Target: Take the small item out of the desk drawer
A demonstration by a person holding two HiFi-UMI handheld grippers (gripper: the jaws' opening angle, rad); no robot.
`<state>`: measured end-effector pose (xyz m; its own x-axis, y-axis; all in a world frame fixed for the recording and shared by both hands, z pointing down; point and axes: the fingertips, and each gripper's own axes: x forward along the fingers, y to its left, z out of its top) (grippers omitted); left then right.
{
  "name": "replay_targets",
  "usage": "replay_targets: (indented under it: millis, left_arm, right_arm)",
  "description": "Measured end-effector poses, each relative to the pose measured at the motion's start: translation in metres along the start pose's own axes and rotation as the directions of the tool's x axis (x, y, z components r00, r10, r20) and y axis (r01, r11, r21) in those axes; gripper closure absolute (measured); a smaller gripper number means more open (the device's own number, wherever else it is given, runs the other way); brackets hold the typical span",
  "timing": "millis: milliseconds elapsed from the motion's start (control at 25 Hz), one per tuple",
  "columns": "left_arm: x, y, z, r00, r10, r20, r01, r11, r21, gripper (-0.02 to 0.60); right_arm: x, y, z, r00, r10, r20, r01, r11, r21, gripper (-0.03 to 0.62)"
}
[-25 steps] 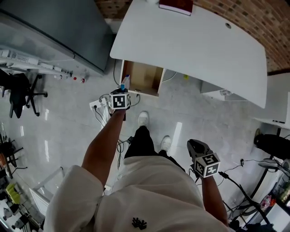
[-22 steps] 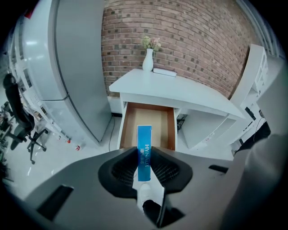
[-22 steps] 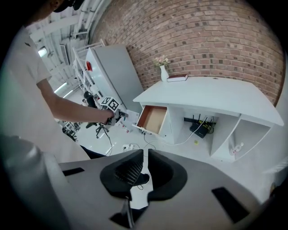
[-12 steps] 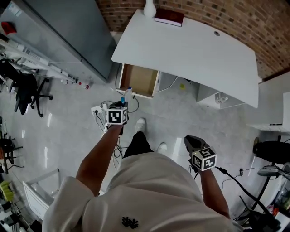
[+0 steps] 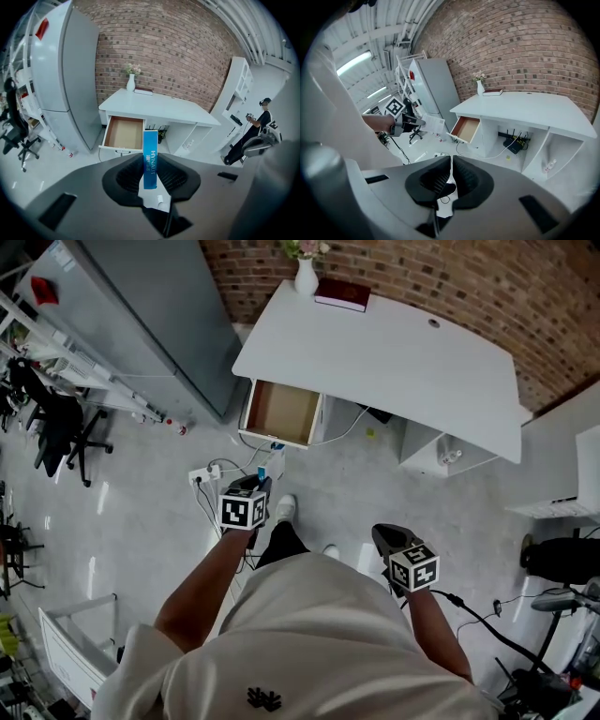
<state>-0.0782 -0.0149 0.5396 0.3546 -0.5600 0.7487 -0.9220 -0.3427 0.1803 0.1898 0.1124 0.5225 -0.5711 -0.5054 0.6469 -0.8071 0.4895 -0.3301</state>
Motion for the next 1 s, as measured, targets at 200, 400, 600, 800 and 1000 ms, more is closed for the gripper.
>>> replay_targets:
  millis: [200, 400, 600, 800, 1000]
  left_arm:
    - [-0.025, -0.033, -0.014, 0.999, -0.029, 0.015, 0.028, 0.999, 0.031, 0.483]
    - [-0.042, -0.060, -0.025, 0.999, -0.053, 0.013, 0.053, 0.998, 0.033, 0.483]
    - [-0.049, -0.078, -0.032, 0.997, -0.069, 0.016, 0.068, 0.997, 0.041, 0.483]
    - [-0.055, -0.088, -0.039, 0.997, -0.071, 0.018, 0.070, 0.996, 0.050, 0.483]
    - [-0.062, -0.092, -0.042, 0.998, -0.063, 0.017, 0.062, 0.996, 0.057, 0.483]
  right_arm:
    - [-0.016, 0.009, -0.014, 1.000, 0.018, 0.004, -0.018, 1.000, -0.019, 0.554]
    - [-0.030, 0.009, -0.019, 1.000, 0.022, 0.013, -0.021, 0.999, -0.034, 0.556]
    - [-0.040, 0.008, -0.021, 0.999, 0.022, 0.025, -0.021, 0.999, -0.050, 0.557]
    - [-0.044, 0.010, -0.025, 0.999, 0.028, 0.037, -0.026, 0.998, -0.059, 0.560]
    - [-0.048, 0.014, -0.025, 0.998, 0.037, 0.047, -0.034, 0.997, -0.072, 0.562]
